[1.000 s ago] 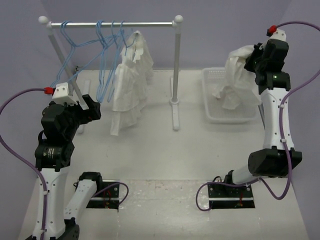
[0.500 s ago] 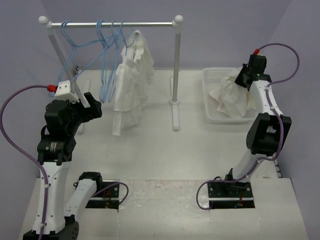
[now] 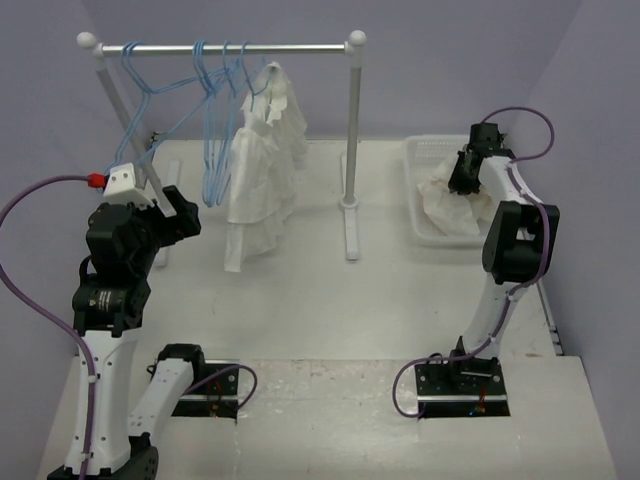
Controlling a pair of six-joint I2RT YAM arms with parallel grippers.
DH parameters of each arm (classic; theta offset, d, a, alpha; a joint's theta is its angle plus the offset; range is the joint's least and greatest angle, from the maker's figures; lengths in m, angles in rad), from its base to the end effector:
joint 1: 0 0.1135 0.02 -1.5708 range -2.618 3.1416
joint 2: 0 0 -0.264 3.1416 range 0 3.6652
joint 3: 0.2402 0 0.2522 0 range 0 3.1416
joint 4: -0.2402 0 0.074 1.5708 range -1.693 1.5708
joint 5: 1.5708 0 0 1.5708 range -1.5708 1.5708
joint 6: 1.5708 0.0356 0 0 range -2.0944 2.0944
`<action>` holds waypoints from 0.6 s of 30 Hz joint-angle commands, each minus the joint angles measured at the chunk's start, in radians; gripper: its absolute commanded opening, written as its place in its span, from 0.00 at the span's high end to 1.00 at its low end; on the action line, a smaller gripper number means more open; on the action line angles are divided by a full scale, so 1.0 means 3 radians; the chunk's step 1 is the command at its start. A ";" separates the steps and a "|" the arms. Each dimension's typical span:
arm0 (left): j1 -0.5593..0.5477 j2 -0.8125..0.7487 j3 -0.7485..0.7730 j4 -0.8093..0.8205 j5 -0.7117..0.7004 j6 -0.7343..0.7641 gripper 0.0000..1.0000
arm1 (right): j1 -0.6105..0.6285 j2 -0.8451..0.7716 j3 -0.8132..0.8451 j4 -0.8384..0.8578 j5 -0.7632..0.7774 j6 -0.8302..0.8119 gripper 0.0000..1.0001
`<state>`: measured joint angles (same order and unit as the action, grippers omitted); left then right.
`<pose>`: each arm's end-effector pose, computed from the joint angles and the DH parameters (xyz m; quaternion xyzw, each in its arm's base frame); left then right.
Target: Remove the skirt from the hanger
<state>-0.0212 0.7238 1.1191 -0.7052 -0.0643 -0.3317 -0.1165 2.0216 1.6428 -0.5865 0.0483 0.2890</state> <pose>0.1295 -0.0005 0.4046 -0.1436 0.7947 -0.0779 0.5846 0.4439 -0.0537 0.2262 0.1992 0.9332 0.0027 0.2989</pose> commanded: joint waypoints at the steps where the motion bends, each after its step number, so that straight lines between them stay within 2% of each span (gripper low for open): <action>1: -0.0011 -0.0040 0.0054 0.0075 -0.0082 -0.0065 0.00 | 0.0036 0.0235 0.0480 -0.0575 -0.0140 -0.0222 0.98; 5: -0.0011 -0.0030 0.0094 0.0050 -0.0103 -0.0060 0.00 | 0.0051 0.0272 0.0527 -0.0765 -0.0222 -0.0207 0.86; 6: -0.0011 -0.0025 0.0100 0.0050 -0.0098 -0.0055 0.00 | 0.0051 0.0241 0.0456 -0.0745 -0.0197 -0.0186 0.77; 8: -0.0011 -0.0020 0.0140 0.0039 -0.0087 -0.0040 0.00 | 0.0061 0.0093 0.0344 -0.0658 -0.0166 -0.0186 0.68; 9: -0.0011 -0.0020 0.0151 0.0039 -0.0072 -0.0035 0.00 | 0.0061 0.0027 0.0312 -0.0638 -0.0166 -0.0186 0.54; 11: -0.0011 -0.0020 0.0186 0.0039 -0.0067 -0.0024 0.00 | 0.0087 -0.0203 0.0261 -0.0592 -0.0065 -0.0201 0.44; 12: -0.0011 -0.0020 0.0192 0.0034 -0.0057 -0.0019 0.00 | 0.0097 -0.0295 0.0246 -0.0576 -0.0008 -0.0191 0.30; 15: -0.0011 -0.0015 0.0222 0.0050 -0.0026 -0.0004 0.00 | 0.0133 -0.0729 0.0190 -0.0505 0.0069 -0.0171 0.12; 16: -0.0011 -0.0015 0.0222 0.0050 -0.0026 -0.0004 0.00 | 0.0153 -0.0984 0.0139 -0.0464 0.0079 -0.0171 0.02; 18: -0.0011 -0.0005 0.0222 0.0055 -0.0006 0.0006 0.00 | 0.0184 -0.1246 0.0072 -0.0423 0.0089 -0.0186 0.01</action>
<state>-0.0212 0.7197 1.1530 -0.7071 -0.0769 -0.3309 -0.0772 1.8507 1.6669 -0.7506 0.0402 0.2417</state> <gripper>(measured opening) 0.997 0.982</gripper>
